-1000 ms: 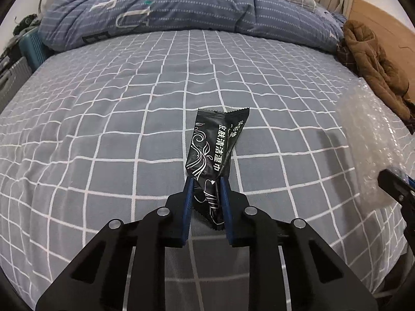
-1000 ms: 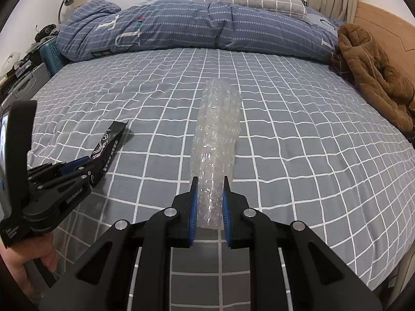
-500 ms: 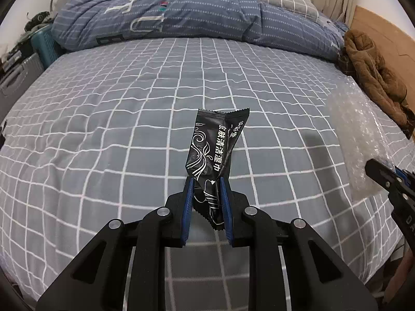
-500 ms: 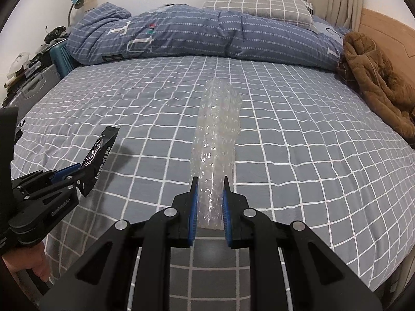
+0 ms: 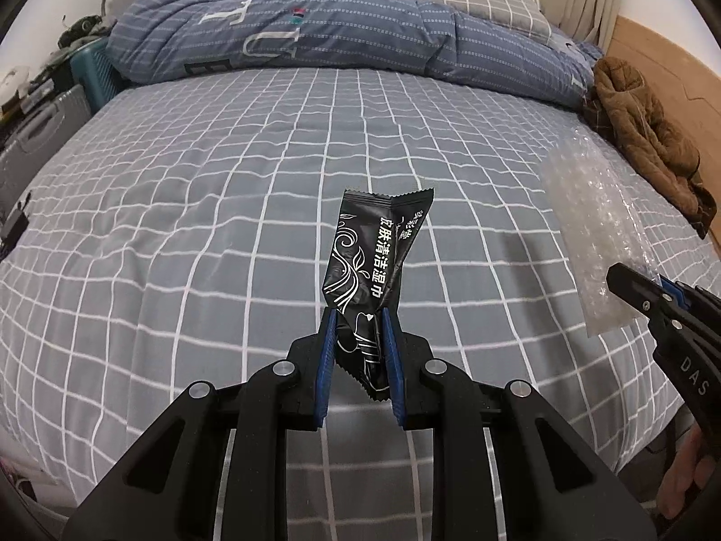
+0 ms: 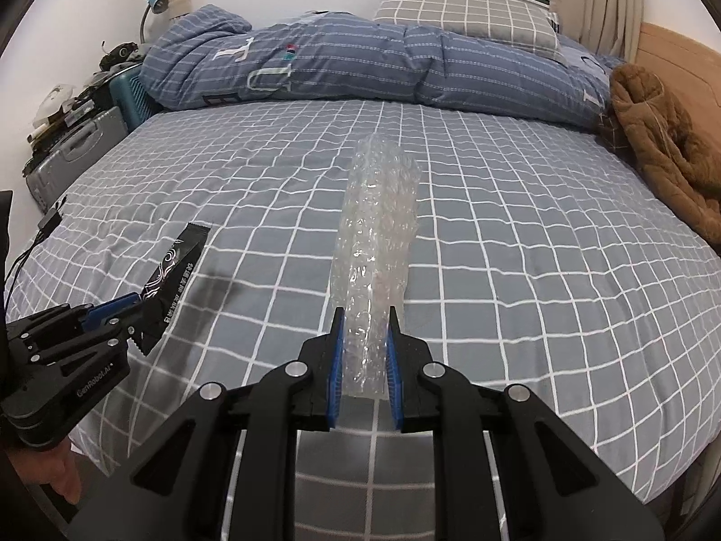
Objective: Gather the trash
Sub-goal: 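Carry the wipe packet and bubble-wrap sleeve with both tools over the trash bin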
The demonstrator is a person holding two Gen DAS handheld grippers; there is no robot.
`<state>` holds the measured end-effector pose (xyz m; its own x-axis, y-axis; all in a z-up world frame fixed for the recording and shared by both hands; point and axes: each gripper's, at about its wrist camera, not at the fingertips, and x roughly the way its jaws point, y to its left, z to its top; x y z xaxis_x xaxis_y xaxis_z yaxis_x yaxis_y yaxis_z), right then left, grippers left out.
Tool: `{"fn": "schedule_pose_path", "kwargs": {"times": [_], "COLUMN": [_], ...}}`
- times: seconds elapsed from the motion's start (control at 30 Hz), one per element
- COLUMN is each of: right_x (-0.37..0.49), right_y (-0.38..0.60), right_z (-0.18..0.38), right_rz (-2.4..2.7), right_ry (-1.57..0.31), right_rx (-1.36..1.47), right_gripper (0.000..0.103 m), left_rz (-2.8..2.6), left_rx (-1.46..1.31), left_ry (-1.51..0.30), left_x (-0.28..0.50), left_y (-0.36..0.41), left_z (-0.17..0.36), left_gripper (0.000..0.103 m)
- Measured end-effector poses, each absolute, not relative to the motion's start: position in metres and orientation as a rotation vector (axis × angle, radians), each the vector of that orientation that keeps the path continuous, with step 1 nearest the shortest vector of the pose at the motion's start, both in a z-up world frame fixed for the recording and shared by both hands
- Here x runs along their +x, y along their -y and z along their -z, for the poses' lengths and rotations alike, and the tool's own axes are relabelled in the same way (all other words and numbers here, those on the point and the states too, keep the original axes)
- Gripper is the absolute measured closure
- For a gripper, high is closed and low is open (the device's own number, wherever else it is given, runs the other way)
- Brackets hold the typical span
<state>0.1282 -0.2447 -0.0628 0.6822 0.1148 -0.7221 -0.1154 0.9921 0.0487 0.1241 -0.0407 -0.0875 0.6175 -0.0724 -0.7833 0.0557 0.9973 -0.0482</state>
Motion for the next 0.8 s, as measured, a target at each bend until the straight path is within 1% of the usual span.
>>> {"fn": "schedule_pose_path", "kwargs": {"times": [0.5, 0.8], "right_x": [0.076, 0.036], "right_y": [0.232, 0.222], "right_z": [0.056, 0.054], "right_rz": [-0.159, -0.169], "right_ry": [-0.797, -0.792], "right_rx": [0.0, 0.01], "right_gripper": [0.088, 0.088], "left_rz": [0.096, 0.096], "left_rx": [-0.018, -0.034], "left_ry": [-0.885, -0.872], "left_x": [0.067, 0.03], "left_y": [0.044, 0.032], "left_z": [0.082, 0.078], "left_gripper": [0.083, 0.083]}}
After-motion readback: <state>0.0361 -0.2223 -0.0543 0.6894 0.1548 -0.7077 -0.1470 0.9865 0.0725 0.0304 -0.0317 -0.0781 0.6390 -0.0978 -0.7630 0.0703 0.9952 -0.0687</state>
